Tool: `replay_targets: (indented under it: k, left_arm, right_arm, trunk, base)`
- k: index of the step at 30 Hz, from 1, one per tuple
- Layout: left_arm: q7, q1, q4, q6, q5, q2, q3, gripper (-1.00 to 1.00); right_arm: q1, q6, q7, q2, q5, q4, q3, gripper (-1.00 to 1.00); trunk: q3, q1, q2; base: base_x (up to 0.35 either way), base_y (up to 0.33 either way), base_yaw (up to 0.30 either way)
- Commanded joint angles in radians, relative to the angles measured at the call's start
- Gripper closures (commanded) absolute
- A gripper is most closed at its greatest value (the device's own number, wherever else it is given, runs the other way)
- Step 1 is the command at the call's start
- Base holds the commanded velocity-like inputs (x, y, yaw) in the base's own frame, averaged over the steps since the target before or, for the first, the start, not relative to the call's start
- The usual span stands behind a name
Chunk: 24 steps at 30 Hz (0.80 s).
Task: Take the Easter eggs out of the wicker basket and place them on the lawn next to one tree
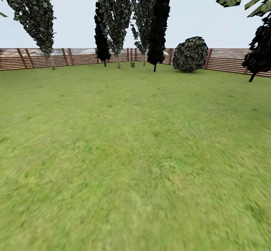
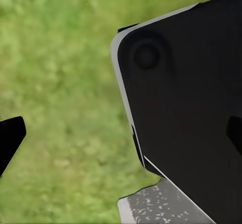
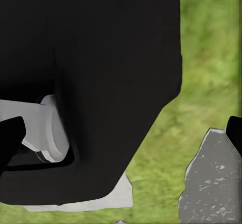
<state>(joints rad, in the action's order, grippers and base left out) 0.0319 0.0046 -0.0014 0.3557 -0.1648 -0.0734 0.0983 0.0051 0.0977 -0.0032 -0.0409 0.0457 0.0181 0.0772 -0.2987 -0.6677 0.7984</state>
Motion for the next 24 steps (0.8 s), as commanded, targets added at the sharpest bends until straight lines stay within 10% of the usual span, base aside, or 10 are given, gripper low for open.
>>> replay_targets:
  k: [1,24]
  left_arm:
    - [0.003,0.000,0.000,0.003,-0.002,0.000,0.008,-1.00]
    - [0.002,0.000,0.000,0.003,-0.002,-0.004,0.008,-1.00]
  right_arm:
    - [0.000,0.007,0.000,0.000,0.003,0.002,0.006,-1.00]
    - [0.000,0.007,0.000,0.003,-0.001,0.002,0.001,-1.00]
  trunk:
    - [-0.001,-0.001,0.001]
    - [-0.001,-0.001,0.001]
  base:
    - [0.307,-0.030,0.000]
    - [0.308,-0.004,0.000]
